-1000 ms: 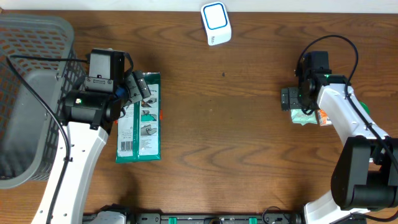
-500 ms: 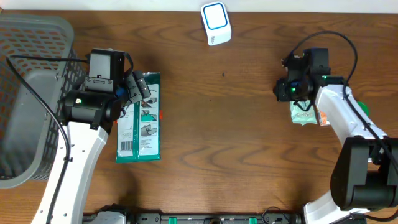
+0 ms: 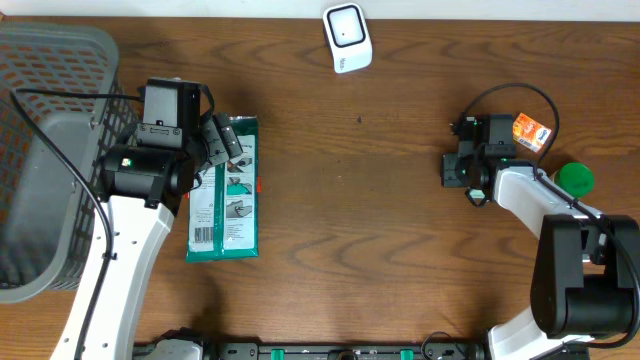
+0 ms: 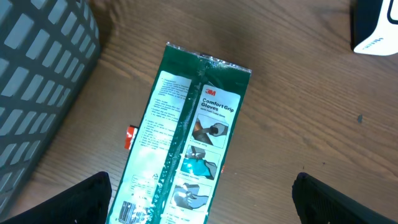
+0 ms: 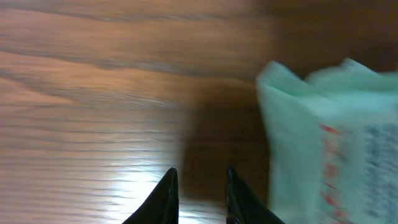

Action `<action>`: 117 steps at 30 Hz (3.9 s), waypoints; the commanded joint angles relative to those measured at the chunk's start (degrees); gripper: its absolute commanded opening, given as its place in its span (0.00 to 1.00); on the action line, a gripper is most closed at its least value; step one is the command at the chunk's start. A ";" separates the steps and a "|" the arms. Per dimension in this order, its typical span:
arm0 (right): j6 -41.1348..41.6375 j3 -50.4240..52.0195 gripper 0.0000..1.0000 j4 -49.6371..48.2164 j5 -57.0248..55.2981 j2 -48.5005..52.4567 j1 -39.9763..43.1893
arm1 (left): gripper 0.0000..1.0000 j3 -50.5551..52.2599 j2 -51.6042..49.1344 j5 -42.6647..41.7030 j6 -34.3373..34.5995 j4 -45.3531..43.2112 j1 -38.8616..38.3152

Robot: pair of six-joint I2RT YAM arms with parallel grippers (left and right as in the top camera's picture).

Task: Scan the item barcode
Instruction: 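Lower the wipes pack onto the table and open the right gripper, then move the right gripper left toward the green gloves pack, then grasp the green gloves pack with the right gripper and pull it right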

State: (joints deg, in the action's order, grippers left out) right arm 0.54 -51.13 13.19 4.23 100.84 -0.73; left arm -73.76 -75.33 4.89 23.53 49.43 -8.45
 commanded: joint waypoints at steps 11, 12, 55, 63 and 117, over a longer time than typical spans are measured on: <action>5.01 0.52 0.10 3.19 -17.70 -0.55 4.44 | 0.93 -0.72 0.11 0.74 -0.74 -0.04 0.13; 5.01 0.50 0.11 3.21 -17.64 -0.85 4.44 | 0.93 -0.72 0.11 0.74 -0.74 -0.04 0.13; 13.16 -24.22 0.79 33.53 9.81 -14.75 -25.16 | 0.93 -0.72 0.11 0.74 -0.74 -0.04 0.13; 13.53 -24.20 0.99 29.33 13.25 -6.93 -30.97 | 0.93 -0.72 0.11 0.74 -0.74 -0.04 0.13; 33.64 -24.13 0.66 -13.44 34.01 21.44 -48.50 | 0.93 -0.72 0.11 0.74 -0.74 -0.04 0.13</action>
State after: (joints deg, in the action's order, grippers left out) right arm 31.68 -74.91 0.95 37.80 121.56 -48.80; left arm -73.73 -75.33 4.89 23.53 49.41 -8.45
